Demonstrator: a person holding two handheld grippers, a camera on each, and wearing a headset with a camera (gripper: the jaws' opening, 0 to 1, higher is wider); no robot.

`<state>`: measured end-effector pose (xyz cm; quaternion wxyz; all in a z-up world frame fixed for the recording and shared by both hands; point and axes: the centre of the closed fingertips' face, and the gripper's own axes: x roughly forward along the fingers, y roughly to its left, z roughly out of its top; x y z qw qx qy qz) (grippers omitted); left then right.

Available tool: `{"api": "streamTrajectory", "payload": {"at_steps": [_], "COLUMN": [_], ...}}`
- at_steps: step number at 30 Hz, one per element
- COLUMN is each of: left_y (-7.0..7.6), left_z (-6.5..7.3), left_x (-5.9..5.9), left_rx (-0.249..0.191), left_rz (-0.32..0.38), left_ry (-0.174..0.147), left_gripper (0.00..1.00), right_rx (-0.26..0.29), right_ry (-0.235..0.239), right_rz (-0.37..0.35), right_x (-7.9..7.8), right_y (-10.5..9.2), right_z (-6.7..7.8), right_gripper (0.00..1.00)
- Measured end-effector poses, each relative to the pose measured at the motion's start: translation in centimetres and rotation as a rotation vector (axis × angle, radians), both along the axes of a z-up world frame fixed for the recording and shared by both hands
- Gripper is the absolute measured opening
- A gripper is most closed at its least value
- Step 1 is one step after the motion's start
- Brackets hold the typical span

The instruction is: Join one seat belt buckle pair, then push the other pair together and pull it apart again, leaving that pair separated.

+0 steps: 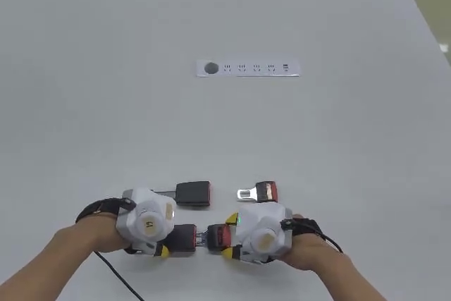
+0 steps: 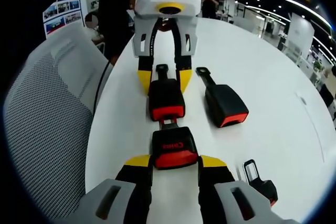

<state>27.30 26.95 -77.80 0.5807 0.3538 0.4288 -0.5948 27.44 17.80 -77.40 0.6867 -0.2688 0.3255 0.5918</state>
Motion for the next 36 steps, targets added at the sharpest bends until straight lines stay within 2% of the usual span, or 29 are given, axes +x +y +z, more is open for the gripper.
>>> {"api": "streamTrajectory", "payload": {"at_steps": [7, 15, 36], "left_y": [0.0, 0.0, -0.2], "left_z": [0.0, 0.1, 0.1], "left_x": [0.0, 0.1, 0.0], "left_rx": [-0.022, -0.020, -0.032], "left_rz": [0.002, -0.006, 0.005], "left_ry": [0.001, -0.010, -0.011], "left_gripper": [0.32, 0.31, 0.31], "right_rx": [0.012, 0.008, 0.002], "right_ry": [0.019, 0.027, 0.028], "right_rz": [-0.003, -0.003, 0.004], "right_x": [-0.2, -0.4, -0.1], "right_y": [0.1, 0.4, 1.5], "right_z": [-0.1, 0.1, -0.2], "right_gripper": [0.29, 0.28, 0.28]}}
